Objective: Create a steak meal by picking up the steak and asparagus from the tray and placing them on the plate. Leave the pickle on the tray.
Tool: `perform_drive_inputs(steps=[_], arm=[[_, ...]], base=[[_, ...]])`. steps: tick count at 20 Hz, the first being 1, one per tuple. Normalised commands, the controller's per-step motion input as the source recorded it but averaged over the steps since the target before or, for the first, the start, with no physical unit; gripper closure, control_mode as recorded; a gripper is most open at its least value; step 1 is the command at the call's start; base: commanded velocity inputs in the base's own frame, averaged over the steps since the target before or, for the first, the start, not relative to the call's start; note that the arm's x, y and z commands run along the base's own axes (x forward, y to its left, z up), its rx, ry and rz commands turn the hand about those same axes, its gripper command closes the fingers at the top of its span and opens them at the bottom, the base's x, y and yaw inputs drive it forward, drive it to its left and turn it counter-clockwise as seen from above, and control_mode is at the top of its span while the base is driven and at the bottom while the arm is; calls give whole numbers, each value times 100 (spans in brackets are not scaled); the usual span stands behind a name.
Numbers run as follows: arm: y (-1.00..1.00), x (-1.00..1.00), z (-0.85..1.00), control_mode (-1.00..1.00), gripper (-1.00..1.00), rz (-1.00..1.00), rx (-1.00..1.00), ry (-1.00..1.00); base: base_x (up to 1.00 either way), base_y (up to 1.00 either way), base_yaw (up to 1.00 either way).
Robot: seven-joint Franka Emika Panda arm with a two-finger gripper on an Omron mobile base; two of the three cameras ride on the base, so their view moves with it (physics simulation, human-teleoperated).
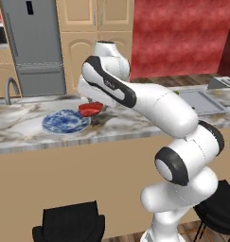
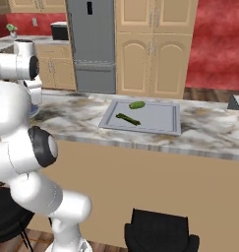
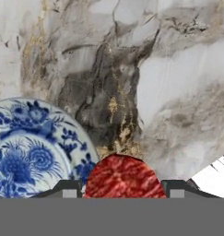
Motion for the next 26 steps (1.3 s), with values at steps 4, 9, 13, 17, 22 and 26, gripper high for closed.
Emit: perform_drive_inputs(steps=[4,9,13,17,22,26], arm=[[98,18,-16,-100,100,0,-3,0],[72,20,-17,-100,100,0,-4,0],[31,35,-29,-100,100,0,-2,0],[7,39,-33,-100,100,0,0,0],[2,38,-26,-100,-100,0,0,0],[0,6,-3,-100,-100,0,0,0]], base=[[0,0,0],[0,0,0],[0,0,0],[0,0,0],[0,0,0],[0,0,0]])
